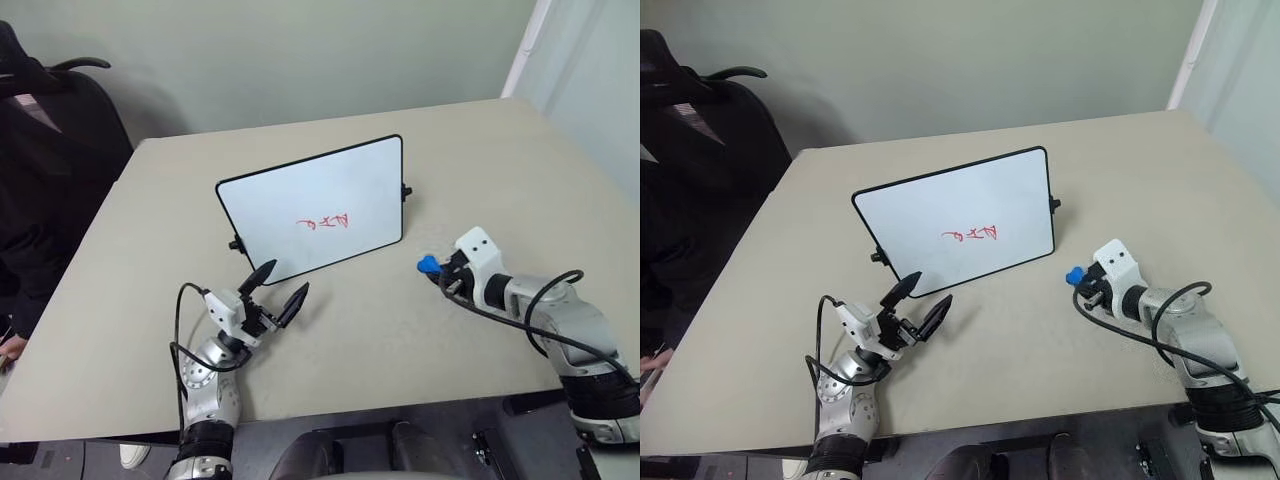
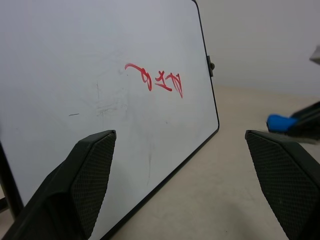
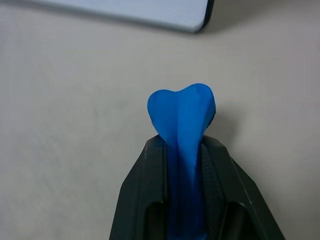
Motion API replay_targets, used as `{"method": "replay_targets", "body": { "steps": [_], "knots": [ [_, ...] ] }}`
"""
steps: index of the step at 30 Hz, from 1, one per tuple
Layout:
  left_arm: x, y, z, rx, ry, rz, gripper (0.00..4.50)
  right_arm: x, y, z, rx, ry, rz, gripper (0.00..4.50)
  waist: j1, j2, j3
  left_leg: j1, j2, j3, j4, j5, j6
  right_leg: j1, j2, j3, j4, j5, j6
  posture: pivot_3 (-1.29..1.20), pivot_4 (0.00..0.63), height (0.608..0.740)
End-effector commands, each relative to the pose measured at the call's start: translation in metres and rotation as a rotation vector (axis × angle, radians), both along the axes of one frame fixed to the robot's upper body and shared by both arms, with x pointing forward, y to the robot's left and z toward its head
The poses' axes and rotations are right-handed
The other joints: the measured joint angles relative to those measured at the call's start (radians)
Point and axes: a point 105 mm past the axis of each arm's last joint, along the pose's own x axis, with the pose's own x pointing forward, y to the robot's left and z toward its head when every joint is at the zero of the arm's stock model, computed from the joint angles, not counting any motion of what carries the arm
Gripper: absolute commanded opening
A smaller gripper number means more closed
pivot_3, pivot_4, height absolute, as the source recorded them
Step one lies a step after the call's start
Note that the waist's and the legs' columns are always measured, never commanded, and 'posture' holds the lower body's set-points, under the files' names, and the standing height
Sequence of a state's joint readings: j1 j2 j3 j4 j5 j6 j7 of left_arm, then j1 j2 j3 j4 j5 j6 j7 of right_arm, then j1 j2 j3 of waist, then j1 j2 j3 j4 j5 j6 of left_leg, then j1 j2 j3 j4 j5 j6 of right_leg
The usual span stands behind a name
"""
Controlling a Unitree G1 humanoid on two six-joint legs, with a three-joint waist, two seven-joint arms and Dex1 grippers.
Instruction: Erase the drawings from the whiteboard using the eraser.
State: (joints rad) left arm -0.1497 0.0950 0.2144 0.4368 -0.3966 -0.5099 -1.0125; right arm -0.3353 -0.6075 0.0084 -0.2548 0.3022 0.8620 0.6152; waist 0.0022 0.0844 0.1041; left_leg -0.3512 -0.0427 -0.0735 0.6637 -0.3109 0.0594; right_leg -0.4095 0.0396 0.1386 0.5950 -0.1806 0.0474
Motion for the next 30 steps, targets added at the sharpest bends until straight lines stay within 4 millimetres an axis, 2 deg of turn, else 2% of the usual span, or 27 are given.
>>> {"method": "replay_targets", "body": {
  "steps": [1, 7, 11, 15, 17, 20, 23, 28, 30],
  "knots": [
    [-0.005, -0.012, -0.02, -0.076, 0.075, -0.013, 4.5, 0.002, 0.027, 0.044, 0.119, -0.157, 0.079, 0.5, -0.001, 0.0, 0.0, 0.0, 0.0, 0.0, 0.0, 0.0, 0.0, 0.0, 0.0, 0.0, 0.0, 0.0, 0.0, 0.0, 0.15, 0.74],
    [-0.007, -0.01, -0.018, -0.075, 0.069, -0.013, 4.5, 0.01, 0.076, 0.073, 0.216, -0.245, 0.16, 0.5, -0.002, 0.001, 0.0, 0.0, 0.0, 0.0, 0.0, 0.0, 0.0, 0.0, 0.0, 0.0, 0.0, 0.0, 0.0, 0.0, 0.15, 0.74],
    [-0.008, -0.009, -0.017, -0.071, 0.063, -0.009, 4.5, 0.012, 0.098, 0.085, 0.249, -0.279, 0.203, 0.5, -0.002, 0.001, 0.0, -0.001, 0.0, 0.0, -0.001, 0.0, 0.0, -0.002, 0.0, 0.0, 0.0, 0.0, -0.001, 0.0, 0.15, 0.74],
    [-0.009, -0.005, -0.015, -0.075, 0.056, 0.006, 4.5, 0.017, 0.108, 0.08, 0.229, -0.292, 0.211, 0.5, -0.002, 0.001, 0.0, -0.004, 0.001, 0.0, -0.001, 0.0, 0.001, -0.005, 0.0, 0.0, -0.001, 0.001, -0.002, 0.0, 0.15, 0.74],
    [-0.009, -0.003, -0.014, -0.077, 0.055, 0.01, 4.5, 0.019, 0.113, 0.078, 0.226, -0.296, 0.216, 0.5, -0.002, 0.001, -0.001, -0.007, 0.001, 0.0, -0.001, 0.0, 0.001, -0.008, 0.0, 0.0, -0.001, 0.006, -0.011, 0.0, 0.15, 0.74],
    [-0.01, -0.002, -0.013, -0.078, 0.055, 0.01, 4.5, 0.021, 0.123, 0.078, 0.226, -0.311, 0.228, 0.5, -0.003, 0.002, -0.001, -0.01, 0.001, 0.0, -0.001, 0.0, 0.001, -0.012, 0.0, -0.001, 0.0, 0.011, -0.004, 0.0, 0.15, 0.74],
    [-0.01, -0.002, -0.013, -0.076, 0.056, 0.007, 4.5, 0.023, 0.133, 0.075, 0.207, -0.324, 0.24, 0.5, -0.003, 0.002, -0.001, -0.013, 0.002, 0.0, -0.001, 0.0, 0.0, -0.016, 0.0, -0.001, 0.0, 0.012, -0.004, 0.0, 0.15, 0.74],
    [-0.01, -0.003, -0.013, -0.073, 0.058, 0.001, 4.5, 0.031, 0.14, 0.074, 0.211, -0.341, 0.217, 0.5, -0.003, 0.002, -0.001, -0.014, 0.002, 0.0, 0.0, 0.0, 0.0, -0.016, 0.0, -0.001, -0.001, 0.013, -0.005, 0.0, 0.15, 0.74],
    [-0.01, -0.003, -0.013, -0.073, 0.059, 0.0, 4.5, 0.037, 0.139, 0.067, 0.192, -0.328, 0.185, 0.5, -0.003, 0.002, -0.001, -0.015, 0.002, 0.0, 0.0, 0.0, 0.0, -0.017, 0.0, -0.001, -0.001, 0.013, -0.006, 0.0, 0.15, 0.74]
  ]
}}
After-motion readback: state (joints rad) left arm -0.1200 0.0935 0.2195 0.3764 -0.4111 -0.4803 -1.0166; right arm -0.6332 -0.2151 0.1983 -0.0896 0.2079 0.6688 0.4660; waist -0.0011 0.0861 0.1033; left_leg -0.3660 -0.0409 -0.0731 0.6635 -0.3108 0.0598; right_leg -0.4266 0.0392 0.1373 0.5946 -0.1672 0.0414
